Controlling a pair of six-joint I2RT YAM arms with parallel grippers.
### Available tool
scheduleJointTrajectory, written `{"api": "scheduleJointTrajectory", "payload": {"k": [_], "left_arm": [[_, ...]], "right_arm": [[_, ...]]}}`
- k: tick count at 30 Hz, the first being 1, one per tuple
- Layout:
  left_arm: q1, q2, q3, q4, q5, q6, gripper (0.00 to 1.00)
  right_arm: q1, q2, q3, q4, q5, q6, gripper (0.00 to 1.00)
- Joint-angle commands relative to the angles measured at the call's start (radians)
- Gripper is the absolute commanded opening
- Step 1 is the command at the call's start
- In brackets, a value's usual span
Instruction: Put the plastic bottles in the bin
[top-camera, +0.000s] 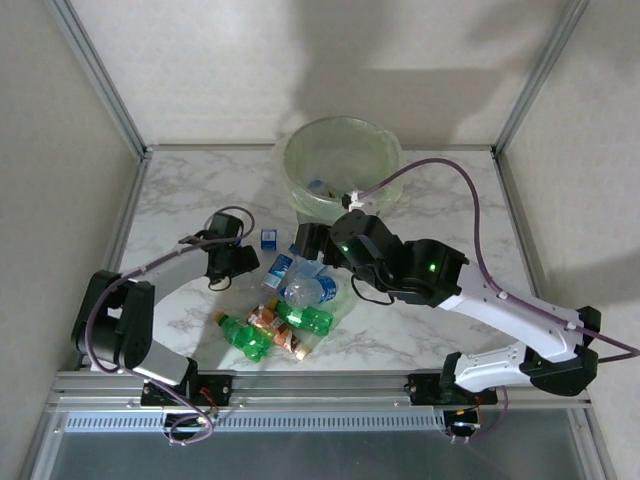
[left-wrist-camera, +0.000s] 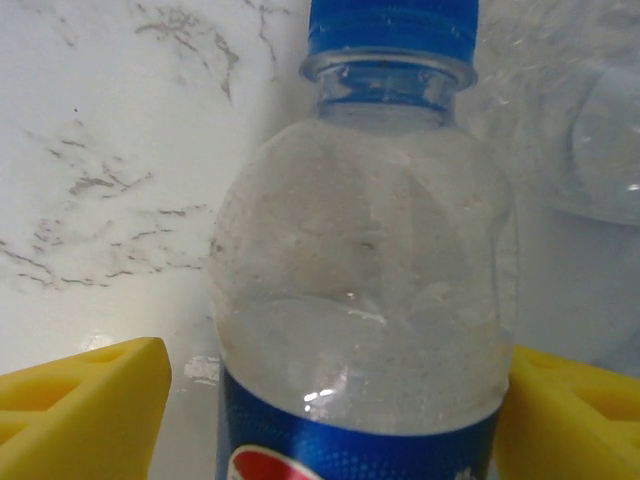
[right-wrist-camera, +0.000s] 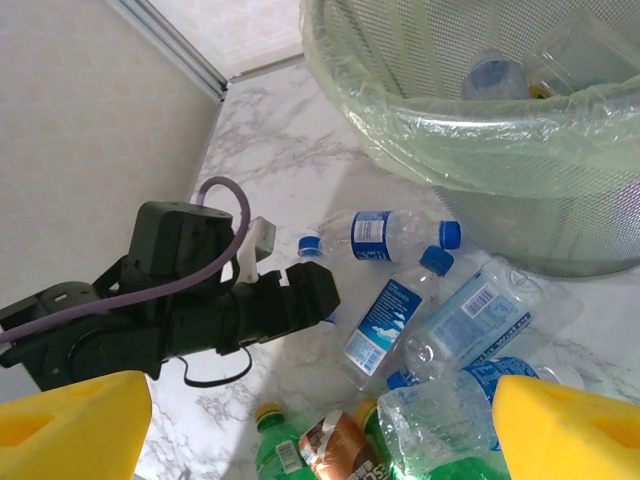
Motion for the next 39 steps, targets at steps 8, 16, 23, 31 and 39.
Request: {"api": "scheduleJointTrajectory", "payload": {"k": [8, 16, 23, 31, 39], "left_arm": [[0.007, 0.001, -0.025, 0.039, -0.025, -0.008, 0.65], [0.007, -0.081, -0.017, -0.007, -0.052, -0.009, 0.59], [0.009, -0.264, 0.114, -0.102, -0.024, -0.065, 0.58], [0.007, -0.451, 0.286, 0.043, 0.218, -0.317, 0.61], [-0.013, -0.517, 0.298, 0.268, 0.383, -0.567, 0.63]], "right_arm": [[0.015, 0.027, 0.034, -0.017, 0.025, 0.010, 0.88], [0.016, 0.049, 0.057, -0.004, 0.014, -0.010, 0.86], [0.049, 0.069, 0.107, 0.009, 0.001, -0.066, 0.86], [0.059, 0.042, 0.126, 0.128, -0.116, -0.148, 0.96], [0.053, 0.060, 0.165, 0.143, -0.143, -0.173, 0.99]]}}
